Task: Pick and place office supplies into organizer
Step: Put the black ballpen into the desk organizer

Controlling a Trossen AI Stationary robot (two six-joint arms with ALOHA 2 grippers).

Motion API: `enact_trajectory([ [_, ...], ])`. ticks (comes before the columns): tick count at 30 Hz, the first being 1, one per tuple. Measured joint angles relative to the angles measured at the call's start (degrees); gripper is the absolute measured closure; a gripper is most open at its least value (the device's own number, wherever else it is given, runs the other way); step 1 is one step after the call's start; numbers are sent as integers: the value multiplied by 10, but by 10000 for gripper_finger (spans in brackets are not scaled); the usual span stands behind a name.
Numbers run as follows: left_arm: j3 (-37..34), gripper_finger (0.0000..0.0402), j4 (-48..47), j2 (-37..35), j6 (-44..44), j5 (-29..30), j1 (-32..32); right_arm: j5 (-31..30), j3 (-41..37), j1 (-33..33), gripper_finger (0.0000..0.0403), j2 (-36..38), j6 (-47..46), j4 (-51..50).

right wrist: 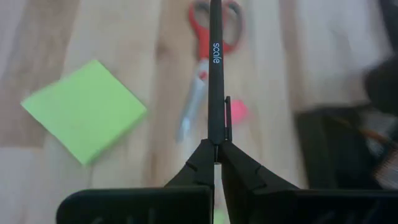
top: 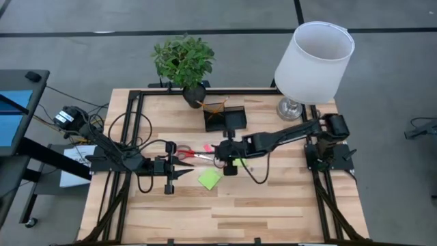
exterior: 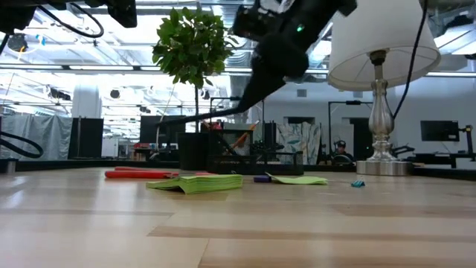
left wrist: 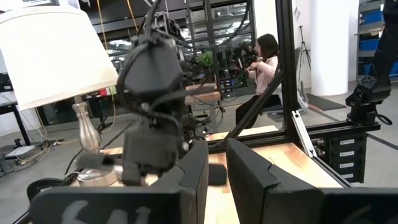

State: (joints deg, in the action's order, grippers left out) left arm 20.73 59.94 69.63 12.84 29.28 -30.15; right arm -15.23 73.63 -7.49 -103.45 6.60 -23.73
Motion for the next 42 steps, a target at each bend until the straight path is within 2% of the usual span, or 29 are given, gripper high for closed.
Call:
enact_trajectory([
  [11,0,350,1,0,0,-1,0,-75,0,31,403,71,-6,-120],
  [26,0,350,1,0,-1,-2,0,-93,4,111,403,97,19,-195],
  [42,0,350,2,0,0,-3,0,-84,143,164,403,98,85,-291],
])
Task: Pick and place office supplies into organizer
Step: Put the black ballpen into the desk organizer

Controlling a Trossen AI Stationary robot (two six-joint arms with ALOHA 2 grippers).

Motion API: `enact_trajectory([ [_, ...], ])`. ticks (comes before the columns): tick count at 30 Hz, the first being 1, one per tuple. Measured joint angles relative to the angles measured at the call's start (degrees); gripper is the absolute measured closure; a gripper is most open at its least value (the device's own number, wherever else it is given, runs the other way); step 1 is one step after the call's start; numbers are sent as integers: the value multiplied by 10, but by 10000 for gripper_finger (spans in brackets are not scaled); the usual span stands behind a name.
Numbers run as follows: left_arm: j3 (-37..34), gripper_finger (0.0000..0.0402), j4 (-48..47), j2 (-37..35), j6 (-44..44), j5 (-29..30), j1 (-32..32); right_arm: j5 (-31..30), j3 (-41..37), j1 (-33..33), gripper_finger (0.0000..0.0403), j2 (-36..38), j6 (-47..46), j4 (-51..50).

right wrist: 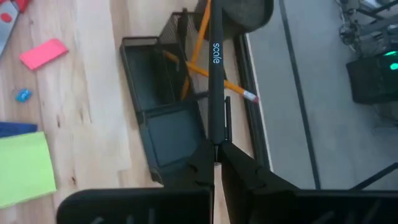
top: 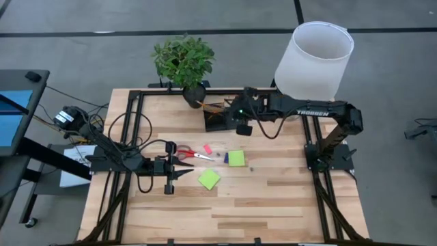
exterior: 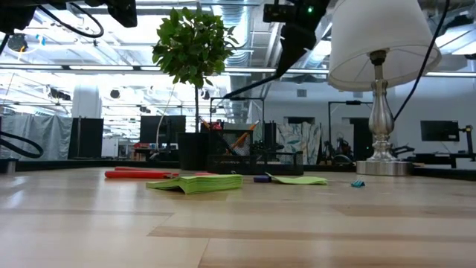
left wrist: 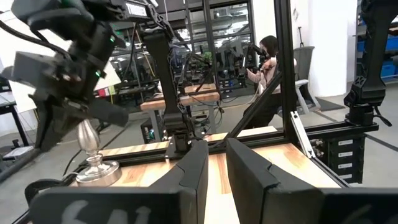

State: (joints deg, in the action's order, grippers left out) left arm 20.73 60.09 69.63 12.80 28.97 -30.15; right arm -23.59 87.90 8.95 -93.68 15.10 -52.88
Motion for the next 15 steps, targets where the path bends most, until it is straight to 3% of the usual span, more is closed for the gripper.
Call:
enact_trajectory([
  [15,0,350,7,0,0,0,0,80,87,74,403,-4,22,-100],
])
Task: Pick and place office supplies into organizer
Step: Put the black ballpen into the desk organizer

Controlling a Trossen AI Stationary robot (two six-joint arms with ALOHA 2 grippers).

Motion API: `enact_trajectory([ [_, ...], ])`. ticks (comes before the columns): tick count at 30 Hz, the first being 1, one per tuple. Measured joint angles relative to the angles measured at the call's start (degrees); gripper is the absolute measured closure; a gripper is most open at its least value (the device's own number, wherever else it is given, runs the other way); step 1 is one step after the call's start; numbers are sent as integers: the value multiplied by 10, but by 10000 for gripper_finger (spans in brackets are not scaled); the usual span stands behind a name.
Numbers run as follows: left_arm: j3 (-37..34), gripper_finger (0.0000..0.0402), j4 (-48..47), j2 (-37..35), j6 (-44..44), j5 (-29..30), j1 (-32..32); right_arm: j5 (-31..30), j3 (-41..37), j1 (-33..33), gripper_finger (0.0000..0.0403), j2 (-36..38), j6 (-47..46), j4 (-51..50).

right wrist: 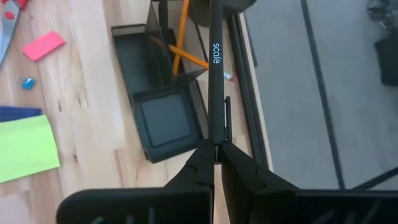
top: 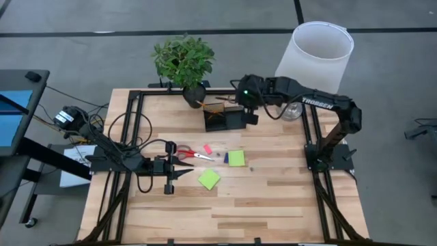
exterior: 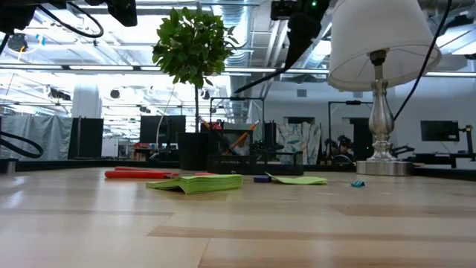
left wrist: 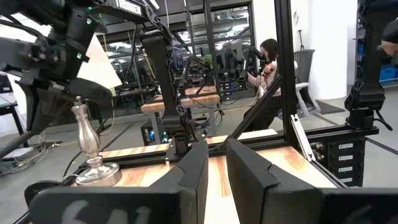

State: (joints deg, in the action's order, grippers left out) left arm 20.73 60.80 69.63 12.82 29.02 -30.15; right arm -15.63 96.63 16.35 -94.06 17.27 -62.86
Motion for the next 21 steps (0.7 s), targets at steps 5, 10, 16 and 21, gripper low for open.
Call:
enact_trajectory([
  [5,0,350,0,0,0,0,0,24,17,8,403,0,4,-14],
  [10,0,350,2,0,0,1,0,35,23,14,403,0,-2,-35],
  [16,0,350,4,0,0,1,0,41,23,18,403,0,-7,-47],
  [21,0,350,6,0,6,1,0,43,32,17,403,-18,-12,-49],
])
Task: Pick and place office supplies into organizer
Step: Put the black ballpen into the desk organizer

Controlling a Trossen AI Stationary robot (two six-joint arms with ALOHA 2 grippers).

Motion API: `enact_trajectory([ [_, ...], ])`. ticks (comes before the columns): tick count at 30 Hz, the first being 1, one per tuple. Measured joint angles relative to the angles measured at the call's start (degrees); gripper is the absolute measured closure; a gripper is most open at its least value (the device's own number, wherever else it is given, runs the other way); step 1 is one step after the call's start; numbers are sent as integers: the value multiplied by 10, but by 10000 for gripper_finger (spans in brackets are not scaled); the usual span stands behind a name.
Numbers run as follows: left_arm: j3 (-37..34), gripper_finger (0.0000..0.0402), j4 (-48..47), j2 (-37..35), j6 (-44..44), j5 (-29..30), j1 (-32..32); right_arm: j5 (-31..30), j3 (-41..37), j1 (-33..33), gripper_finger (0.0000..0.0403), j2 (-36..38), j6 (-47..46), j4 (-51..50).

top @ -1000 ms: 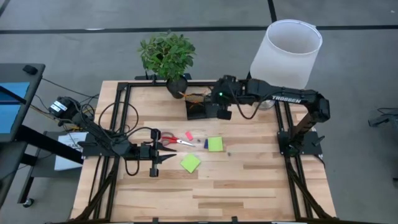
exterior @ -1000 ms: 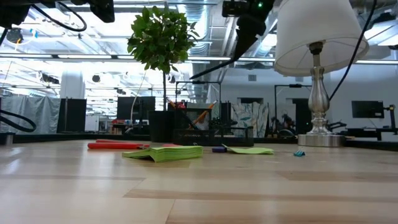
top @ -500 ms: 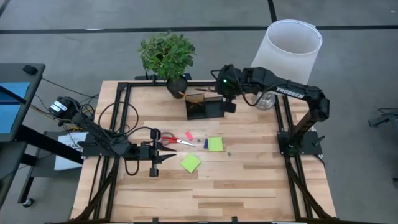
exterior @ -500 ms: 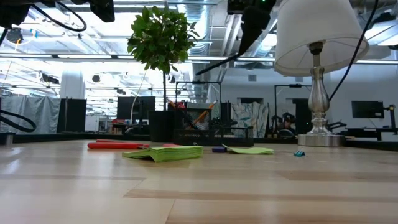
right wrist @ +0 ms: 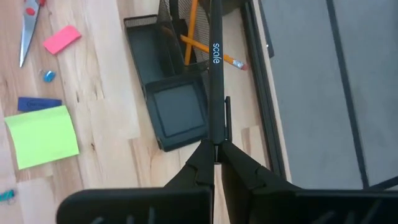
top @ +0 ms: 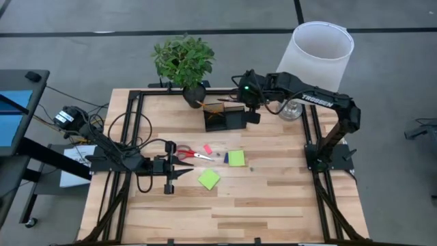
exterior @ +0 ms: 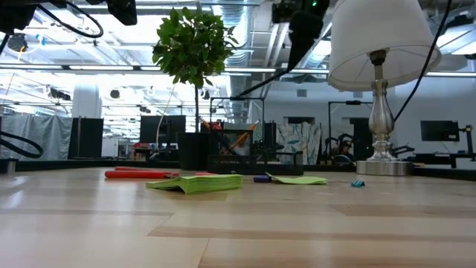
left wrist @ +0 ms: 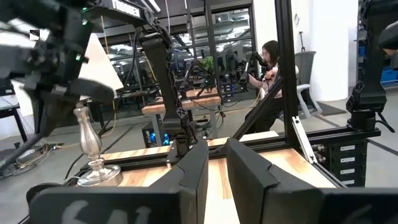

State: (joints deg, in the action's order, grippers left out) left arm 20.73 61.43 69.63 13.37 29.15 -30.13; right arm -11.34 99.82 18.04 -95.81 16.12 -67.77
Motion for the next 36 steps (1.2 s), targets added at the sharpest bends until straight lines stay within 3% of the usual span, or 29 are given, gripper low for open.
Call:
enact_trajectory([
  [4,0,350,2,0,4,0,0,-3,52,0,403,-58,3,-32],
  [18,0,350,-5,0,4,0,0,-4,349,2,403,-295,54,-224],
  [25,0,350,-5,0,4,-3,0,23,348,16,403,-331,71,-222],
  [36,0,350,-5,0,4,-2,0,26,349,17,401,-329,80,-222],
])
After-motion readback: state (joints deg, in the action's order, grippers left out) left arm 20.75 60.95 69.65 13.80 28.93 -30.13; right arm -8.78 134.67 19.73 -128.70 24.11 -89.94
